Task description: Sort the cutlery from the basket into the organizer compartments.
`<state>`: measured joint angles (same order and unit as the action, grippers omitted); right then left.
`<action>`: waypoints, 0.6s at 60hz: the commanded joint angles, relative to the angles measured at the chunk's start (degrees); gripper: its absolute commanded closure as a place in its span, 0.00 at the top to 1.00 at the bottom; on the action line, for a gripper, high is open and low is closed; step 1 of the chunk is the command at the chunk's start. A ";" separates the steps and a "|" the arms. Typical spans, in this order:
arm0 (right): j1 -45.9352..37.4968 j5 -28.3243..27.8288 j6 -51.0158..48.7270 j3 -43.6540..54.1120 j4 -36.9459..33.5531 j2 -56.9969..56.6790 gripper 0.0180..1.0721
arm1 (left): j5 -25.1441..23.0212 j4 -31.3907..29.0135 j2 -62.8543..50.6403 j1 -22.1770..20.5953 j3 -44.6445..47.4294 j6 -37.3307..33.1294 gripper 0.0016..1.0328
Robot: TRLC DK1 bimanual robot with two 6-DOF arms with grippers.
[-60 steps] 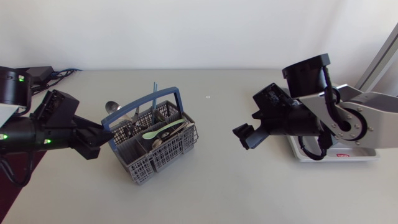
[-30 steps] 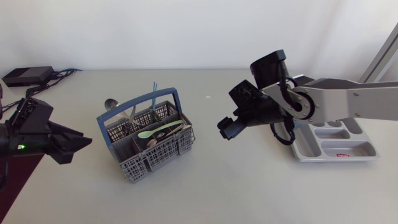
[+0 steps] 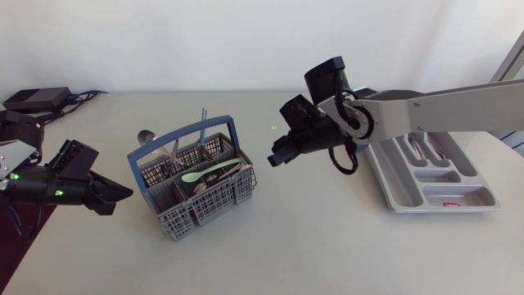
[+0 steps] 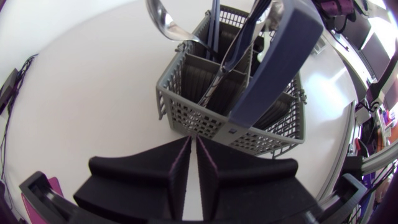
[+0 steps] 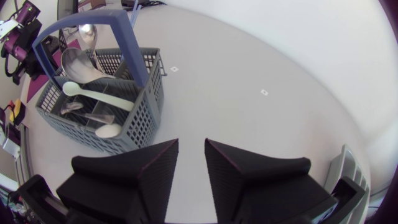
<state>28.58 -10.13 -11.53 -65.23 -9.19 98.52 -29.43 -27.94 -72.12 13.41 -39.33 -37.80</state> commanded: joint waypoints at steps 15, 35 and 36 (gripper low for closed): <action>2.71 -5.60 3.80 -9.30 -2.94 9.76 0.12 | -0.54 5.71 -6.46 -4.80 -0.66 1.94 0.03; 2.62 -11.93 3.00 -6.31 -5.22 7.92 0.12 | -0.54 7.03 -14.37 -9.72 -7.16 5.02 0.03; 2.62 -12.11 3.00 -6.14 -5.31 7.83 0.12 | -0.54 7.11 -14.63 -10.07 -7.43 5.28 0.03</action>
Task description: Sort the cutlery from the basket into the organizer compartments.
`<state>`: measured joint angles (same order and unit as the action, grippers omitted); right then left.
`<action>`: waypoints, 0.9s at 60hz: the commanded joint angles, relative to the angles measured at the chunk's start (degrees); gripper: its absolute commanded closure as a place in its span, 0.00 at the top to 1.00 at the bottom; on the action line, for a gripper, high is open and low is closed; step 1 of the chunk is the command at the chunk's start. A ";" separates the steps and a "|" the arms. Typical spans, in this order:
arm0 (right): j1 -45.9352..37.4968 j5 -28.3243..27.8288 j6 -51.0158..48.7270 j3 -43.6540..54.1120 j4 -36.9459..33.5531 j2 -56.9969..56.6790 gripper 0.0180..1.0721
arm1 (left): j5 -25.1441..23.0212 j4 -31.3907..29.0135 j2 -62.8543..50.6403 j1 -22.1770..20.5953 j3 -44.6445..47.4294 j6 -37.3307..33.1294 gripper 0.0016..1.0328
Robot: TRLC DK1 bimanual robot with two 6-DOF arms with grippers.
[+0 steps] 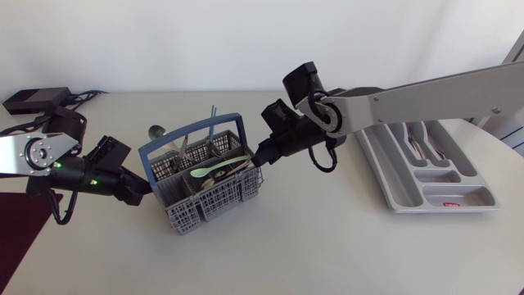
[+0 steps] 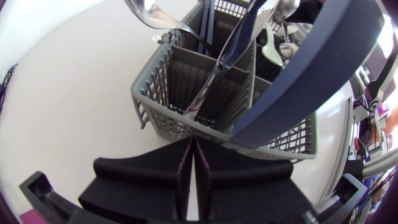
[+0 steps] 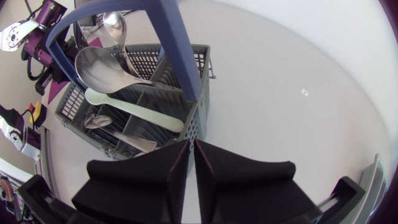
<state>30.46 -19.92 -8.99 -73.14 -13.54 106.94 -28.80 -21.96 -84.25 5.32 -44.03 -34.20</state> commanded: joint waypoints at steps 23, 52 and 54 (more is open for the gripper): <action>0.39 -3.28 -1.20 12.15 -2.98 -10.43 0.11 | -0.65 4.20 -8.56 -8.40 -8.44 5.37 0.03; -2.77 3.49 -3.57 20.06 -1.66 -17.99 0.11 | 1.90 5.08 -10.23 -11.30 -11.08 7.30 0.07; -2.77 4.63 -4.01 20.76 -1.05 -18.78 0.12 | 1.99 5.17 -9.53 -10.60 -10.73 7.12 0.08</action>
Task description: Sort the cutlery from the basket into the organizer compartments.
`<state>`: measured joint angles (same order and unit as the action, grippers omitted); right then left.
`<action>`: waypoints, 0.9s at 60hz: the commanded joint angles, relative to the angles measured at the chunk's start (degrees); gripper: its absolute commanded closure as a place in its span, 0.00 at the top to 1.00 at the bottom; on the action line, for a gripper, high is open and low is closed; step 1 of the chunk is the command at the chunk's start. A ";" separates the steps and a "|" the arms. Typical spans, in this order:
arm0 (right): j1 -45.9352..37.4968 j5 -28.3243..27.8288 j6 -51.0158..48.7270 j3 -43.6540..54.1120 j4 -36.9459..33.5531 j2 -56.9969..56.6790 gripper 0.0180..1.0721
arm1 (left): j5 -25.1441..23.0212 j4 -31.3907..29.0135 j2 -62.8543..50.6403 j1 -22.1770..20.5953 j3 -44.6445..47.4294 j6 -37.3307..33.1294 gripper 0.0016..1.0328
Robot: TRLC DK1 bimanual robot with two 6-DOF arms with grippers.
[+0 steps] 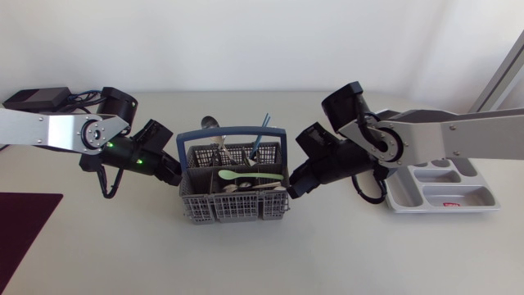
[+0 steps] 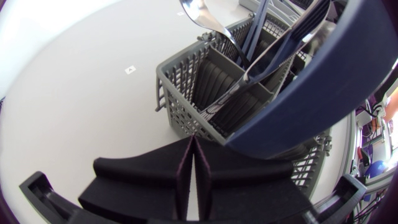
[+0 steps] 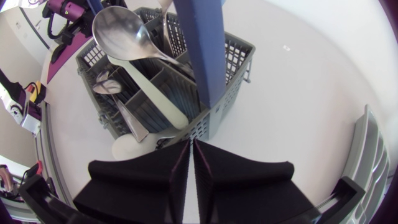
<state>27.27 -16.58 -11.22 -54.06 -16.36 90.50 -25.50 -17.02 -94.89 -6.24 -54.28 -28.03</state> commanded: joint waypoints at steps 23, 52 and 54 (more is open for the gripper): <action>-1.08 5.59 -8.64 5.90 -0.08 -15.35 0.56 | -1.22 -0.56 18.60 6.06 6.21 -1.15 0.33; 10.97 9.64 -13.12 4.76 -0.87 -16.93 0.61 | -1.13 -6.54 35.30 -8.09 11.13 -2.82 0.37; 11.58 9.90 -13.12 4.32 -0.69 -16.06 0.61 | -1.13 -6.89 35.30 -8.53 11.04 -2.91 0.37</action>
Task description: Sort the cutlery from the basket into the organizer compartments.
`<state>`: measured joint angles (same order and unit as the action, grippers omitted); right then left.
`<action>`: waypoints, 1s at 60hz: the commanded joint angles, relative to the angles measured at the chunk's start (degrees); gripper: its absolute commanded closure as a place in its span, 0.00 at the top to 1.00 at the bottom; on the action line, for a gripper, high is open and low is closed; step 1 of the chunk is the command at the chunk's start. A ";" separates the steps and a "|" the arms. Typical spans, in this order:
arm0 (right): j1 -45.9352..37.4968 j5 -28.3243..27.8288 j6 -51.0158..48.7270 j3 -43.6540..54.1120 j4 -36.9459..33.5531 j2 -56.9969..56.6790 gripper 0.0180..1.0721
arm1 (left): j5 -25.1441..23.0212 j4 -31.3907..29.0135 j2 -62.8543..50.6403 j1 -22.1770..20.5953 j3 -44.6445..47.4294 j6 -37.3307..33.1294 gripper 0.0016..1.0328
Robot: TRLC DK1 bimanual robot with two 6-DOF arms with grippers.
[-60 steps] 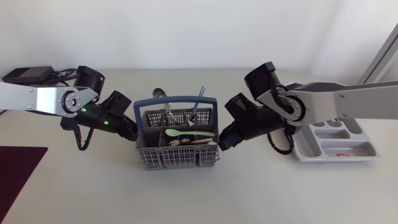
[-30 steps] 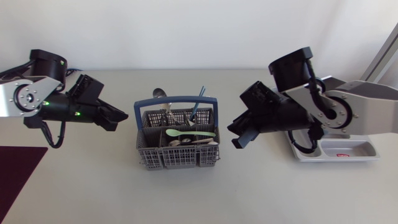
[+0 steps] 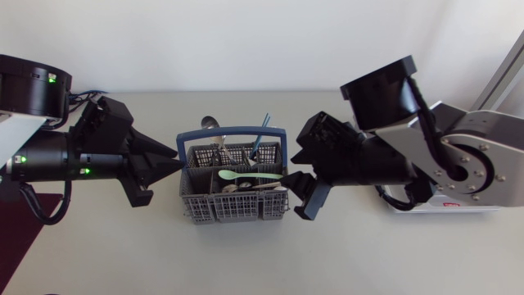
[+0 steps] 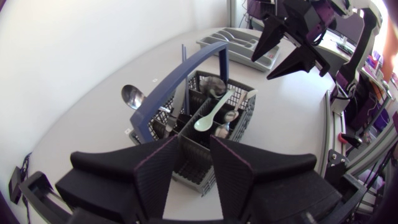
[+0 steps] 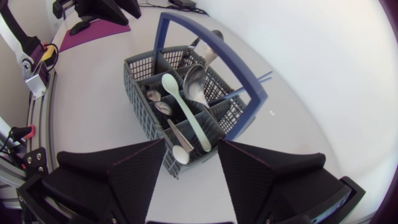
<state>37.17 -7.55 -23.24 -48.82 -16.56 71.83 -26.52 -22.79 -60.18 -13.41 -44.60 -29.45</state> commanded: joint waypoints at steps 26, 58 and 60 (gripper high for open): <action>4.14 3.16 -1.80 -7.61 0.82 13.25 0.61 | 1.56 -2.26 -1.43 -6.01 0.48 -2.01 0.37; 5.11 10.28 -3.65 -10.42 4.60 21.59 0.61 | 1.91 -2.09 -1.16 -6.98 1.27 -2.10 0.37; 5.28 10.80 -3.83 -10.42 4.87 21.86 0.61 | 1.91 -1.91 -1.16 -6.98 1.44 -2.19 0.37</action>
<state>41.78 1.93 -25.82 -58.57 -12.19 91.79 -24.97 -24.58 -60.80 -19.77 -44.60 -30.65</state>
